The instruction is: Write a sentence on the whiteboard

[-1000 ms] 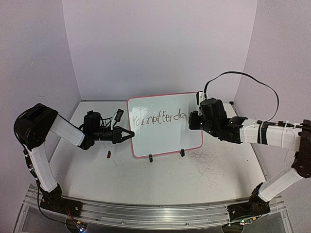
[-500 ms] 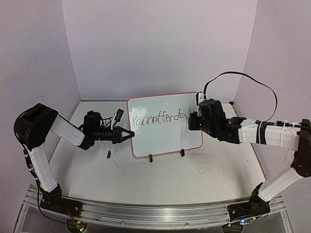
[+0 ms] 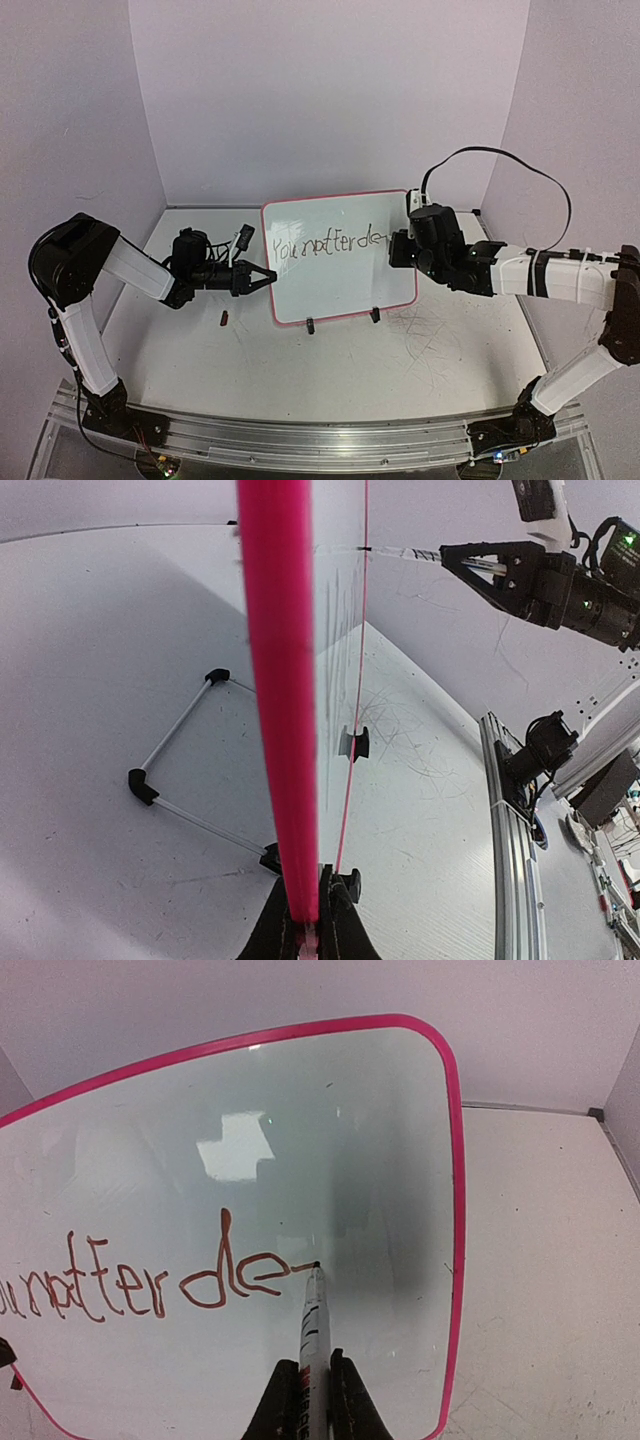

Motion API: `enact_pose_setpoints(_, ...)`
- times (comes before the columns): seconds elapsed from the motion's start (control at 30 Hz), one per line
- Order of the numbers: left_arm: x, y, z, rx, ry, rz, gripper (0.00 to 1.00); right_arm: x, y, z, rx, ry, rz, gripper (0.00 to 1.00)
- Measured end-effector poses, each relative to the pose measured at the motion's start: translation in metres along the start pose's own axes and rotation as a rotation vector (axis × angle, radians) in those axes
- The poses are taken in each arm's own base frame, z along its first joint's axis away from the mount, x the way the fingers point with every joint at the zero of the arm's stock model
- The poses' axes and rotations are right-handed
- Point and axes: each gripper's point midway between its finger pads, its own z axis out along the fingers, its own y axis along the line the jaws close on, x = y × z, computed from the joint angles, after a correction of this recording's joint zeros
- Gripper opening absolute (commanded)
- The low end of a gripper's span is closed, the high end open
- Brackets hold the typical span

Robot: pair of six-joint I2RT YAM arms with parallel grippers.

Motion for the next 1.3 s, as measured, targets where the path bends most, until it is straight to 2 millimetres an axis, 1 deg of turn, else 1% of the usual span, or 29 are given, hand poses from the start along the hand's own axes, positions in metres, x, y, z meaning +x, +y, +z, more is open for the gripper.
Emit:
enact_pose_setpoints(0.6, 0.0, 0.0, 0.0, -0.001, 0.0, -0.001, 0.0, -0.002, 0.003, 0.001, -0.014, -0.008, -0.001, 0.0)
enact_pose_setpoints(1.3, 0.0, 0.0, 0.0, -0.001, 0.0, -0.001, 0.0, 0.003, 0.011, 0.002, -0.057, 0.015, 0.008, 0.0)
